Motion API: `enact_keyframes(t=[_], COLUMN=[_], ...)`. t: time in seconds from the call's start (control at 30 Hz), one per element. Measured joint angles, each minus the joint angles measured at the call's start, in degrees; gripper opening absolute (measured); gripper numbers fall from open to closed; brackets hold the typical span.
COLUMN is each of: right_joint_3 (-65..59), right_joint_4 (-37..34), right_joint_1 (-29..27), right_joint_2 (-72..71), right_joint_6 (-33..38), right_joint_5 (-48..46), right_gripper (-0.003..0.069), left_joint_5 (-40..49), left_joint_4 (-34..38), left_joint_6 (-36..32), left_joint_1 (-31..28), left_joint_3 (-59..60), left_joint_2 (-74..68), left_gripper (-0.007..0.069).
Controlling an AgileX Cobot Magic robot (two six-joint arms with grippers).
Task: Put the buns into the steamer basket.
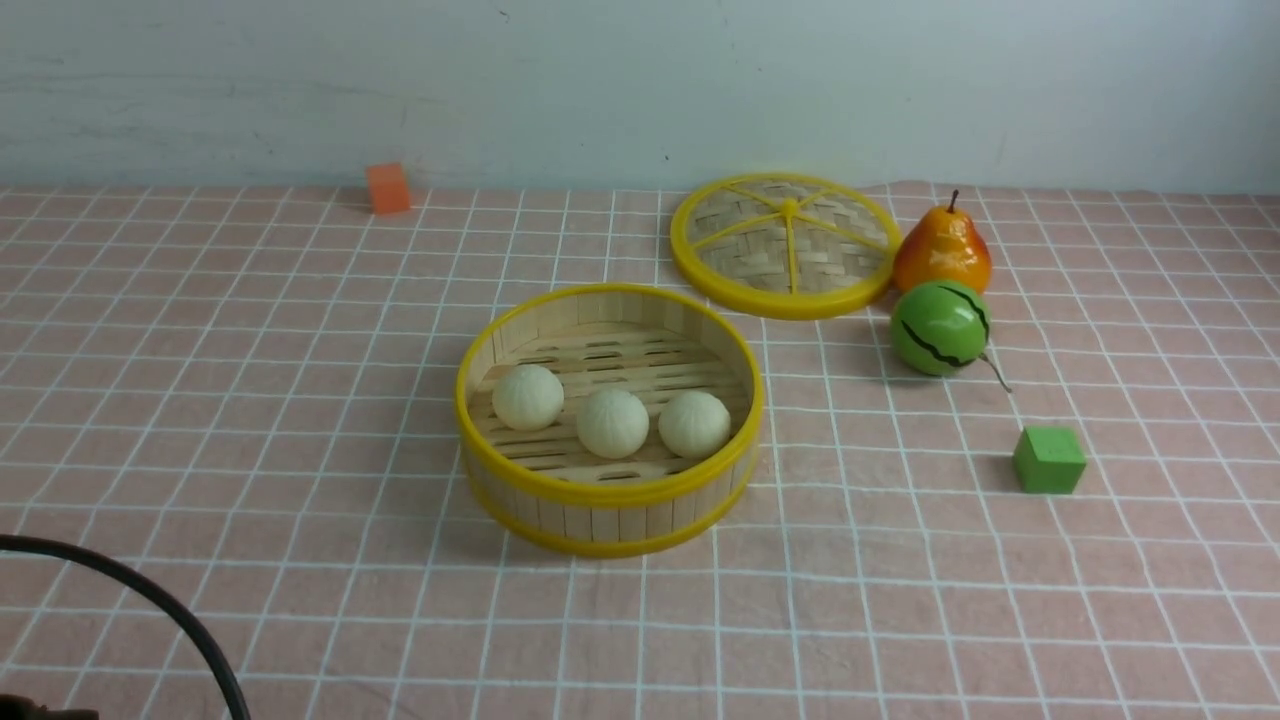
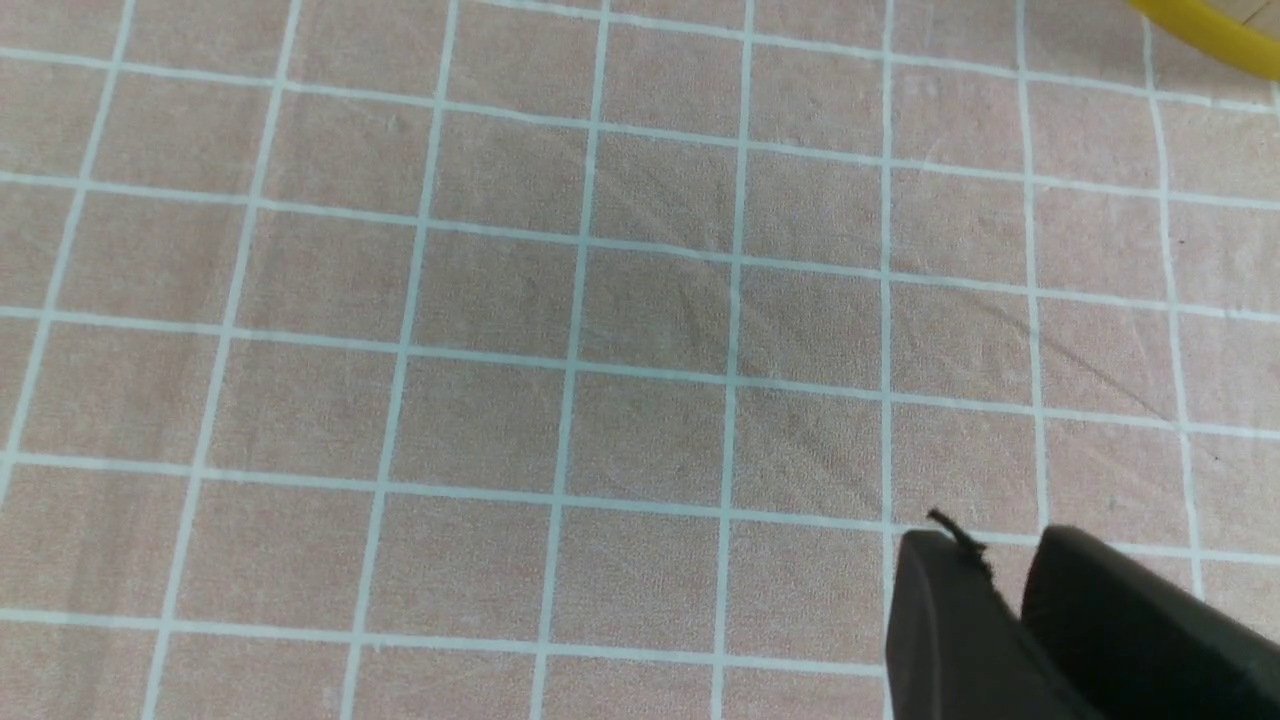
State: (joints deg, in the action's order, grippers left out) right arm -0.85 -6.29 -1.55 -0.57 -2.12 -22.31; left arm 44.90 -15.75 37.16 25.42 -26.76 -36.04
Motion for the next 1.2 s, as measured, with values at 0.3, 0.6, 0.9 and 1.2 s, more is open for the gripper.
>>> enact_keyframes(t=[0.3,0.6,0.9,1.2], right_joint_3=[0.0,0.0,0.0,0.0], right_joint_4=[0.0,0.0,0.0,0.0], right_joint_1=[0.0,0.0,0.0,0.0], right_joint_2=[0.0,0.0,0.0,-0.1], right_joint_6=[0.1,0.2,0.2,0.2], right_joint_5=[-0.1,-0.1,-0.2,-0.2], right_gripper=[-0.0013,-0.001,-0.0002,0.0004], left_joint_5=[0.0,-9.6,-21.7,-21.8], left_joint_4=[0.0,-2.0,9.2,20.5], left_joint_6=[0.0,0.0,-11.5,-30.2], left_joint_1=[0.0,-0.9,-18.4,-24.0], left_joint_3=[0.0,10.2,22.2,28.4], left_joint_2=[0.0,10.3,36.3,36.6], left_gripper=[0.0127,0.013,0.0014,-0.0014])
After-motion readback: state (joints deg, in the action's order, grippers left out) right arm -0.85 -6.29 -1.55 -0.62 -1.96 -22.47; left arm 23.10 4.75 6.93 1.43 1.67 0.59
